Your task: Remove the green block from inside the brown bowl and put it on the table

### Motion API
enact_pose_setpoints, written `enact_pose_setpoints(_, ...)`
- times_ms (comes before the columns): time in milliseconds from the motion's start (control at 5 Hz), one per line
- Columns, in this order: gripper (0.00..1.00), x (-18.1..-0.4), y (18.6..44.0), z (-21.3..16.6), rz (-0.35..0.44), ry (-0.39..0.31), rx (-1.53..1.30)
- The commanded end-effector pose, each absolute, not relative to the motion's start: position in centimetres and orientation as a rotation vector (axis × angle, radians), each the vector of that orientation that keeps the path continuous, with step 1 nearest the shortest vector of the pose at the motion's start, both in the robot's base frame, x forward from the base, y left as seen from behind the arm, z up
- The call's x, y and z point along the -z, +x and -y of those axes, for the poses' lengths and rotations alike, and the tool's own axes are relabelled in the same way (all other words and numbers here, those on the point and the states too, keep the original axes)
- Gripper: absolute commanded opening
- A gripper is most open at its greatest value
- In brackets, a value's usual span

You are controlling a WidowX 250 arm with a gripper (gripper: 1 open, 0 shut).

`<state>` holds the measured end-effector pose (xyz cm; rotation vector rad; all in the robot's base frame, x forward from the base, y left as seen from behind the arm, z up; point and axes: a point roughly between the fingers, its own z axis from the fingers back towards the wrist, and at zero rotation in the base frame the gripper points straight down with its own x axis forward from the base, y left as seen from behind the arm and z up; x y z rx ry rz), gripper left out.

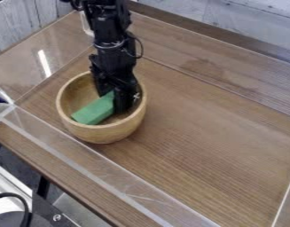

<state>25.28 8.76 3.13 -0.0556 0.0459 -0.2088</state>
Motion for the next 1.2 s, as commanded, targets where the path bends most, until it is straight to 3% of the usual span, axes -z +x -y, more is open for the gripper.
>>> enact_pose_setpoints(0,0.0,-3.0,25.8,-9.2,-0.036,-0.045,0.203)
enact_pose_setpoints(800,0.0,-1.5,27.3,-8.2,-0.011,-0.03,0.141)
enact_pose_setpoints(1000,0.0,-2.2,27.6,-8.6,-0.01,-0.013,0.156)
